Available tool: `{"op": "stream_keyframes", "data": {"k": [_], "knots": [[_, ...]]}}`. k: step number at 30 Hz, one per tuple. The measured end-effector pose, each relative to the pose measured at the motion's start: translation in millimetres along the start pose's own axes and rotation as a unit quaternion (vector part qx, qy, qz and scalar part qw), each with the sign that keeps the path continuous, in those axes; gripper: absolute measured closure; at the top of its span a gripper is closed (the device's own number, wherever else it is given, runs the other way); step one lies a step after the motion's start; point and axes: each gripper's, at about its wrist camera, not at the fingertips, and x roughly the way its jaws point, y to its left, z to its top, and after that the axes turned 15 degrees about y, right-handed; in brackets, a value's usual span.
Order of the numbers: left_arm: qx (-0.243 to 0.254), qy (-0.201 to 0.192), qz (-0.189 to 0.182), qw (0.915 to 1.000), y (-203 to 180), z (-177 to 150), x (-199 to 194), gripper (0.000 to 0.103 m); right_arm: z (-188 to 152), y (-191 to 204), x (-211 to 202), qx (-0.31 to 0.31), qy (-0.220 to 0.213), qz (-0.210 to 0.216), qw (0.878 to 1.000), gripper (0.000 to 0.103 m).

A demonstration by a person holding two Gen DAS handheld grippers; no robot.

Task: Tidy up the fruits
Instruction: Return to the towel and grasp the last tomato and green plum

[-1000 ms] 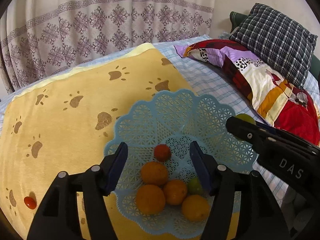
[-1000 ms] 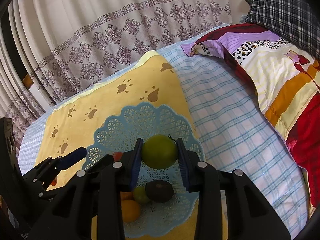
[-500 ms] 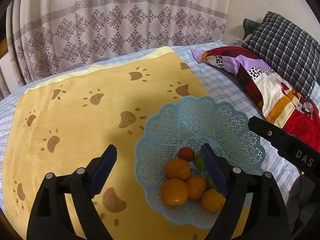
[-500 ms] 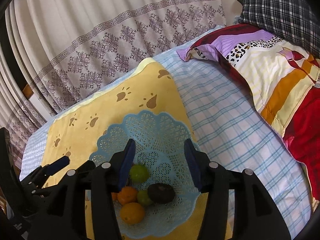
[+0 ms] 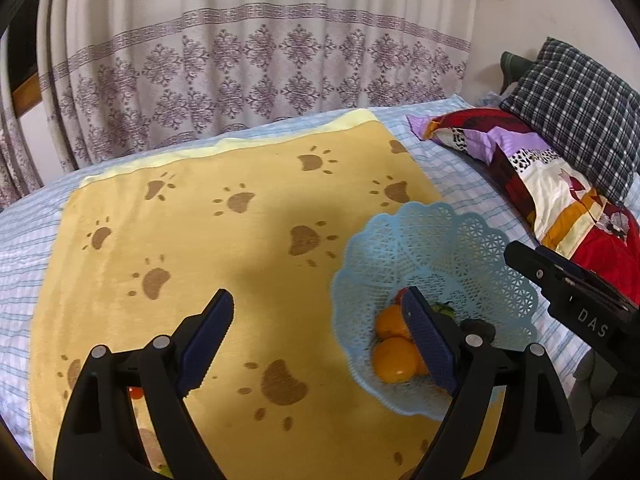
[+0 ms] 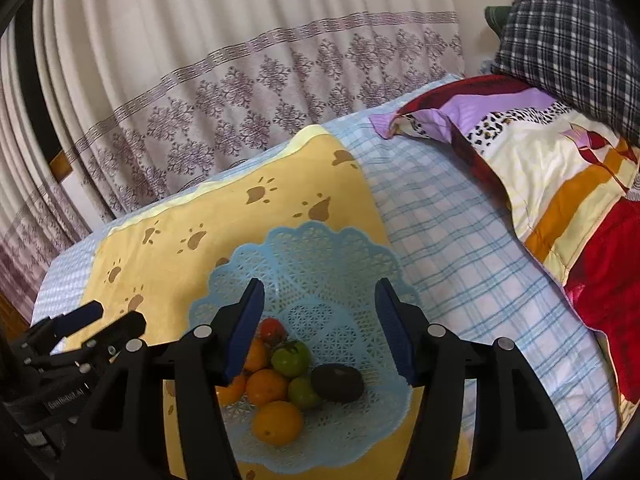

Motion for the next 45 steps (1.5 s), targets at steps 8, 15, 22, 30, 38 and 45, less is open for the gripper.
{"op": "stream_keyframes", "data": {"k": [8, 15, 22, 30, 38, 45], "knots": [[-0.022, -0.008, 0.022, 0.9995, 33.9, -11.7, -17.6, 0.018, -13.7, 30.0, 0.4, -0.047, -0.004, 0.003, 0.999, 0.033], [-0.034, -0.01, 0.06, 0.9976, 73.2, -29.2, -29.4, 0.018, -27.8, 55.4, 6.9, -0.083, 0.009, 0.014, 0.996, 0.033], [-0.055, -0.003, 0.091, 0.9943, 118.2, -50.4, -37.6, 0.018, -43.2, 85.2, 18.7, -0.124, 0.035, 0.028, 0.991, 0.033], [-0.082, 0.007, 0.102, 0.9914, 152.9, -69.1, -37.3, 0.018, -62.3, 124.2, 32.4, -0.164, 0.077, 0.058, 0.982, 0.033], [-0.102, 0.015, 0.095, 0.9901, 169.6, -78.9, -30.3, 0.018, -95.5, 177.3, 46.0, -0.222, 0.115, 0.094, 0.964, 0.033], [-0.115, 0.025, 0.096, 0.9884, 184.0, -85.2, -23.6, 0.018, -122.2, 216.1, 59.8, -0.25, 0.15, 0.119, 0.949, 0.033]]}}
